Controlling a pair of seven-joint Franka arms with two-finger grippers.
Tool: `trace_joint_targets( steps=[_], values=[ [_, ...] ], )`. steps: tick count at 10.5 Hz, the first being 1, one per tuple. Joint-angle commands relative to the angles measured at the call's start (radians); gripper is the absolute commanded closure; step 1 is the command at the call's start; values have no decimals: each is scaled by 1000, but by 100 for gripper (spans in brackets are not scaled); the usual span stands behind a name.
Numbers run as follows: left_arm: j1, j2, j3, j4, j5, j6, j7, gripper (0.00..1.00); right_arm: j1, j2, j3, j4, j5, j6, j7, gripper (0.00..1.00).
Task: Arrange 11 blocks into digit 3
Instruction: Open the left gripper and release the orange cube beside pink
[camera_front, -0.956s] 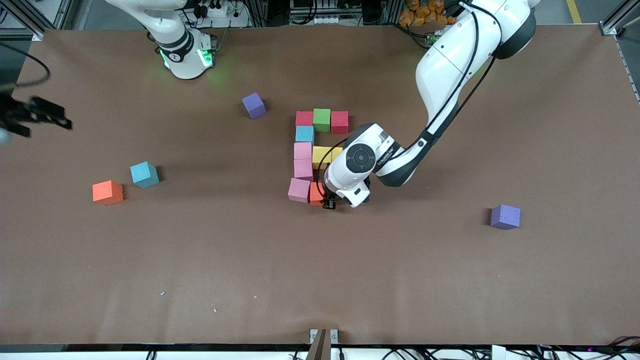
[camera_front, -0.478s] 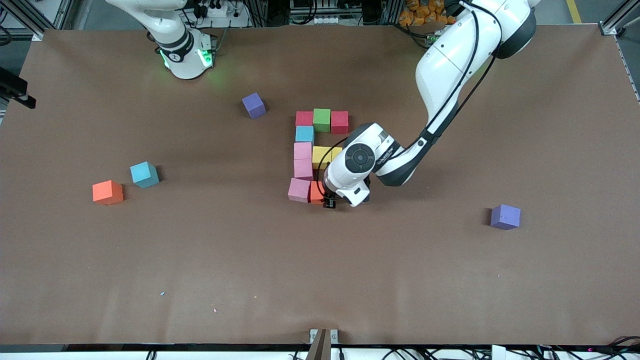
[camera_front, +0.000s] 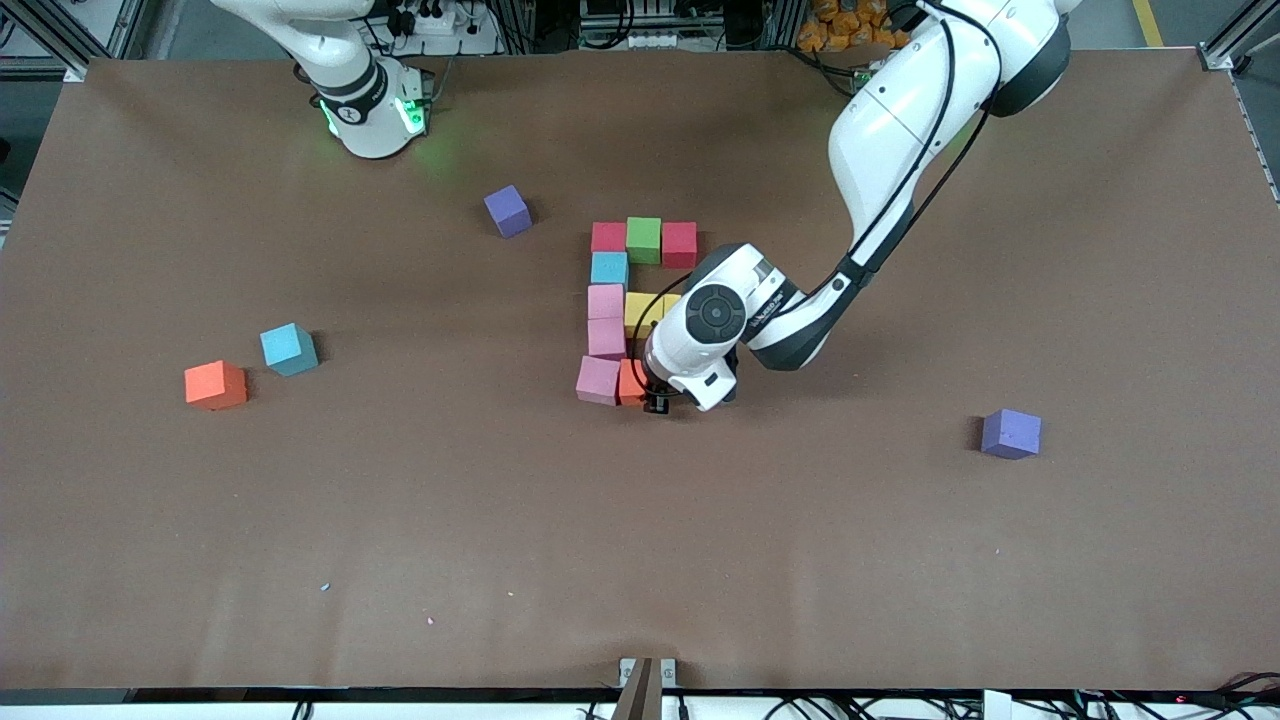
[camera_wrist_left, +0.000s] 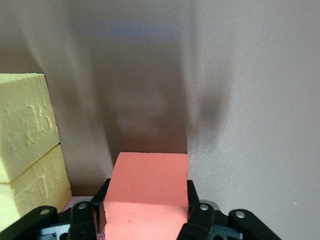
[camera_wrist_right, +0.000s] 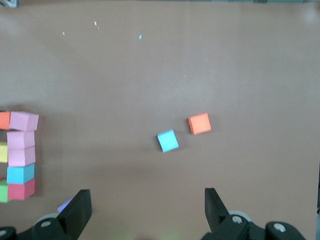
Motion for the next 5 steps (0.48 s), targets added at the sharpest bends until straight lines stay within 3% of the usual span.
trace_joint_targets(
  steps=[1, 2, 3, 4, 5],
  values=[
    [-15, 1, 8, -25, -2, -21, -22, 95, 0, 15, 2, 1, -4, -40, 42, 0],
    [-13, 1, 8, -23, -2, -21, -18, 91, 1, 26, 2, -3, -4, -34, 43, 0],
    [-9, 2, 10, -23, -2, -21, -7, 74, 3, 26, 4, 1, -4, -33, 40, 0],
    [-6, 4, 10, -18, -1, -21, 1, 31, 4, 26, 5, -6, -2, -34, 43, 0],
    [-4, 4, 10, -17, -1, -21, 18, 0, 3, 26, 4, -11, -3, -31, 42, 0]
  ],
)
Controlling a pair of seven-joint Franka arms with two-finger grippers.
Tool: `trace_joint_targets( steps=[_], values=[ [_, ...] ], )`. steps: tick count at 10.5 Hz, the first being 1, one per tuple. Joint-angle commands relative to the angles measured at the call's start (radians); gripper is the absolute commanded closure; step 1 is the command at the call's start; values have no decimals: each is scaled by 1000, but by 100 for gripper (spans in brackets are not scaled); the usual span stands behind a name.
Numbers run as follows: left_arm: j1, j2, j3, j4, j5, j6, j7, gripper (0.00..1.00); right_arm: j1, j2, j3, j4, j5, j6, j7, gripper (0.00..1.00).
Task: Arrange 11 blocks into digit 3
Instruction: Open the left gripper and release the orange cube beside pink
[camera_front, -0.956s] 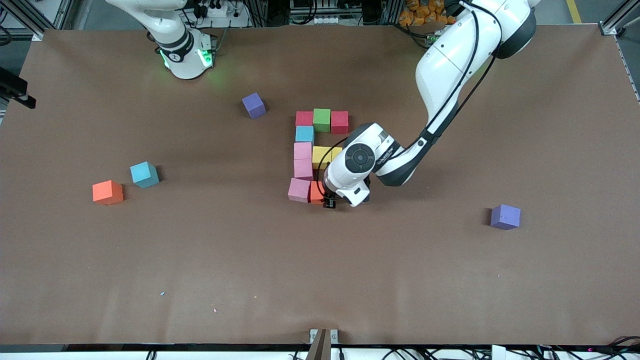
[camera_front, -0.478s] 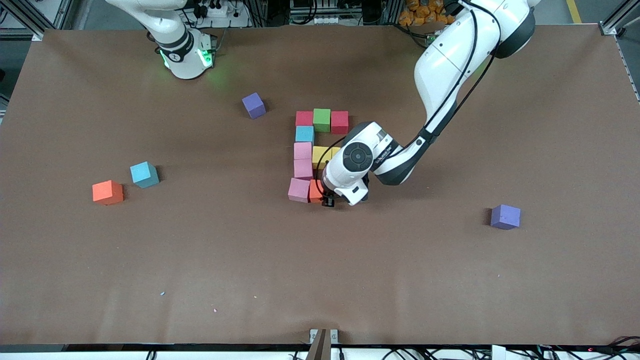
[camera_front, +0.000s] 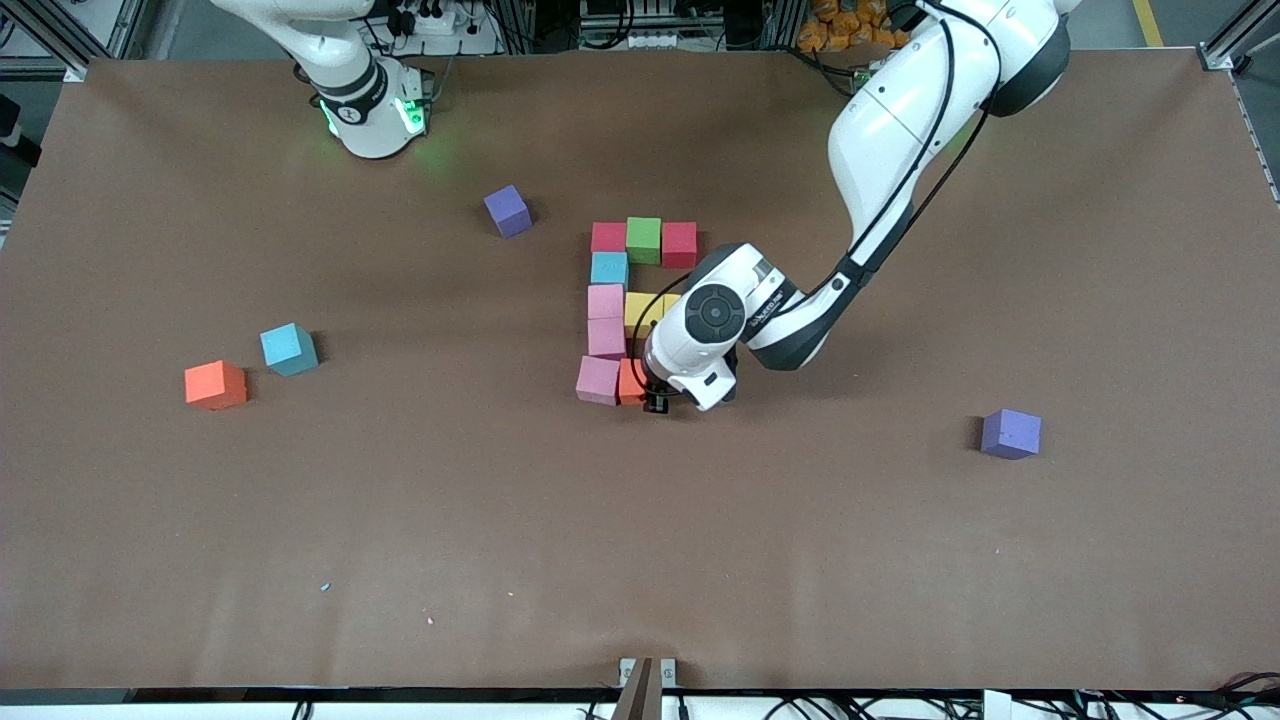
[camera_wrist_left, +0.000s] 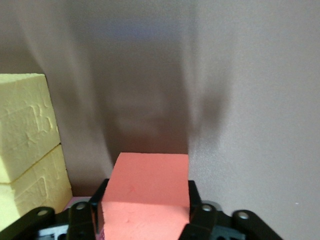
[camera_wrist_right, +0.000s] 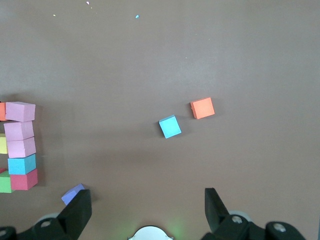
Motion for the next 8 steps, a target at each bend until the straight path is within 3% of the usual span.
trace_joint_targets(
  steps=[1, 3, 8],
  values=[
    [-4, -3, 9, -11, 1, -14, 18, 0, -9, 0, 1, -4, -3, 1, 10, 0],
    [4, -27, 9, -14, 1, -16, 17, 0, 3, 11, 1, -2, -25, 4, 19, 0],
    [10, -197, 4, -19, -1, -210, 24, 0, 57, 34, 2, -4, -52, 54, 29, 0]
  ],
)
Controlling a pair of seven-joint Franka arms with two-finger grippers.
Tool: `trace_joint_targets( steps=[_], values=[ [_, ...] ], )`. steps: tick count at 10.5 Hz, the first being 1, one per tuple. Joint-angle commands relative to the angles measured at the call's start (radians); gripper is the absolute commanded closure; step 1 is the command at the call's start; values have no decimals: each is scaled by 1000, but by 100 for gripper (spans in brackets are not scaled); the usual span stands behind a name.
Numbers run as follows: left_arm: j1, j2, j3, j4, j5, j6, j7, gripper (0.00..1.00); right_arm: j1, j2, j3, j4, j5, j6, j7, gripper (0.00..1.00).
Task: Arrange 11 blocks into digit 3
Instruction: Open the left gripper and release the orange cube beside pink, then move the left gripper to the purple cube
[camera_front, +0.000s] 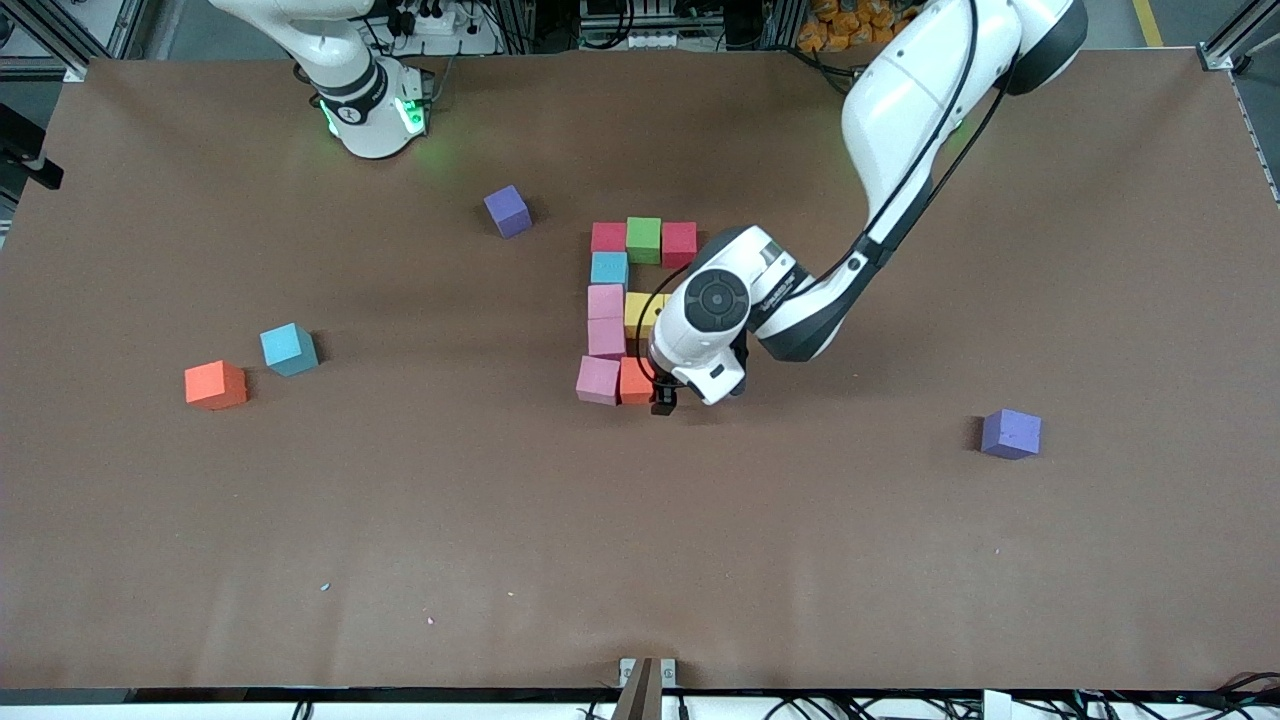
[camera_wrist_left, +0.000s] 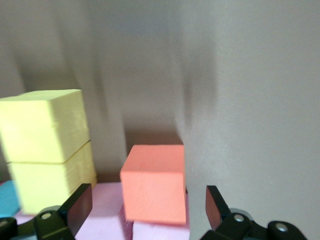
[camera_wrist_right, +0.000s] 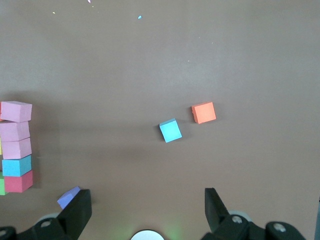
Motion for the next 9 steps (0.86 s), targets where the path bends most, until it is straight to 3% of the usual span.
trace_joint_targets(
  steps=[1, 5, 9],
  values=[
    [21, -100, 4, -32, -1, -70, 53, 0, 12, 17, 2, -2, -26, 36, 19, 0],
    [160, -200, 4, -29, -1, -194, 401, 0, 9, 22, 2, -4, -25, 58, 20, 0],
    [354, -257, -1, -38, -5, -390, 925, 0, 13, 28, 2, -13, -20, 82, 22, 0]
  ],
)
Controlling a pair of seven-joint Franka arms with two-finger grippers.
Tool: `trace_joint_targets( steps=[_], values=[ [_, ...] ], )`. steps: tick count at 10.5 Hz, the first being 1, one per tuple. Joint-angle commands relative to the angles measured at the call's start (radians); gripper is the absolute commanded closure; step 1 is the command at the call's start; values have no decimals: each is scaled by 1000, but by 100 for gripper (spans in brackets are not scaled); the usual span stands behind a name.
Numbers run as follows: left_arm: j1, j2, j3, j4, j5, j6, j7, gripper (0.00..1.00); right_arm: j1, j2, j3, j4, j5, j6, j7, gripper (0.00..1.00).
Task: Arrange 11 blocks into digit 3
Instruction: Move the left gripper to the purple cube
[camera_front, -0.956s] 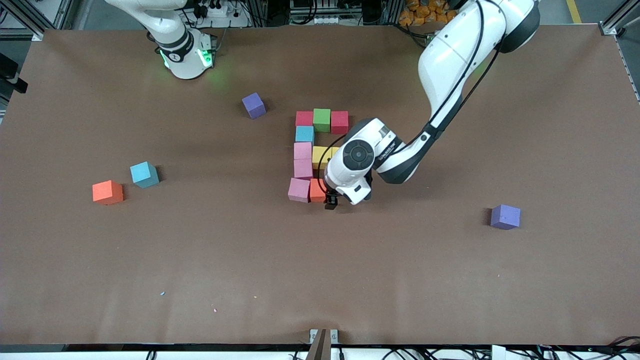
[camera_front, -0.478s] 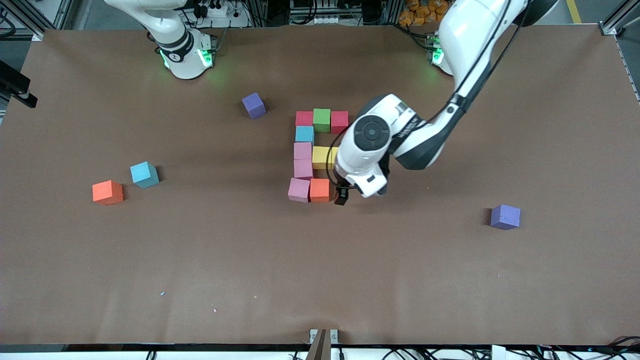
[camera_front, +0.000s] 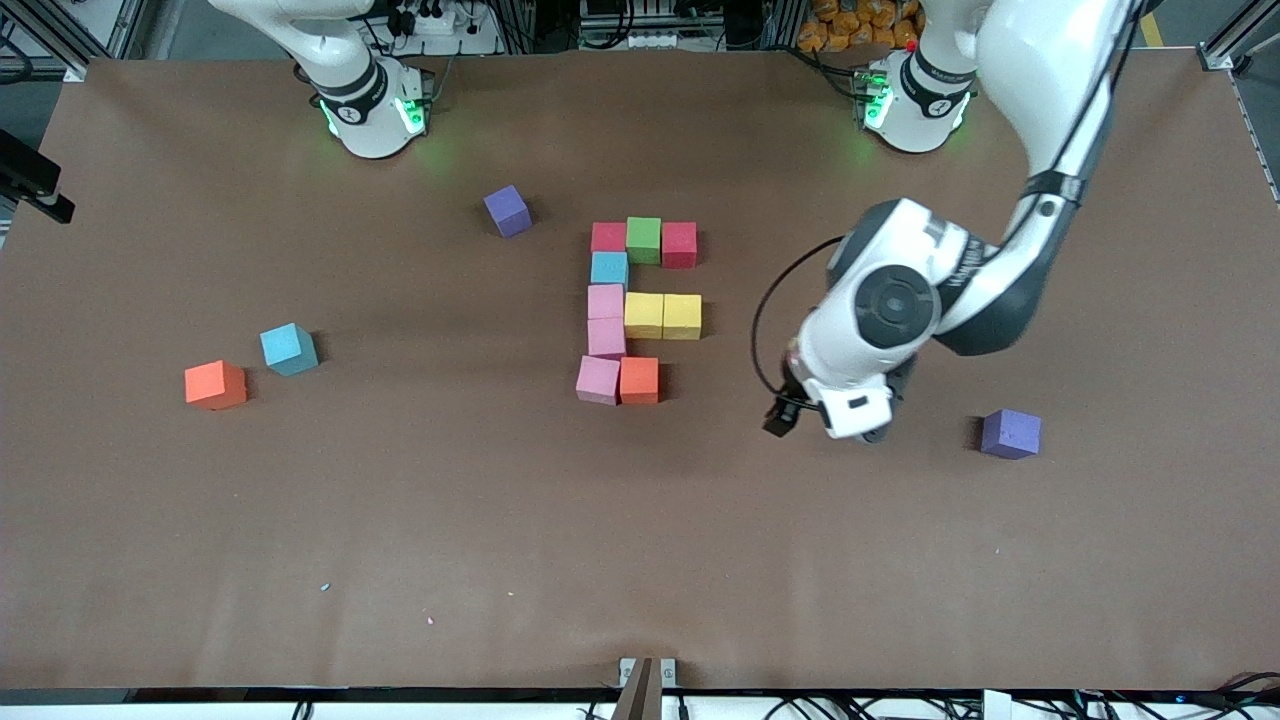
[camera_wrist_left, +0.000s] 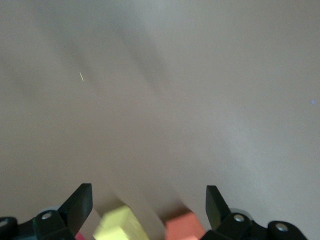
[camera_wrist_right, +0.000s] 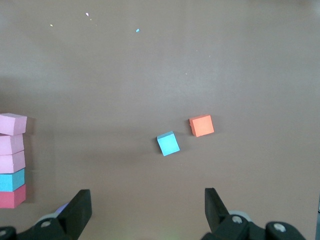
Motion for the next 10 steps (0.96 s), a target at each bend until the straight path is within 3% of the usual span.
trace_joint_targets(
  steps=[1, 3, 5, 10],
  values=[
    [122, -53, -9, -36, -11, -100, 285, 0, 2, -2, 2, -32, 4, 36, 17, 0],
    [225, -52, -9, -47, -5, -171, 562, 0, -2, -5, 2, -58, 7, 65, 21, 0],
    [415, -50, -20, -87, -17, -174, 863, 0, -11, -4, -1, -64, 6, 68, 14, 0],
    [506, 5, -26, -93, 86, -141, 1143, 0, 7, -3, 4, -71, 13, 33, 21, 0]
  ],
)
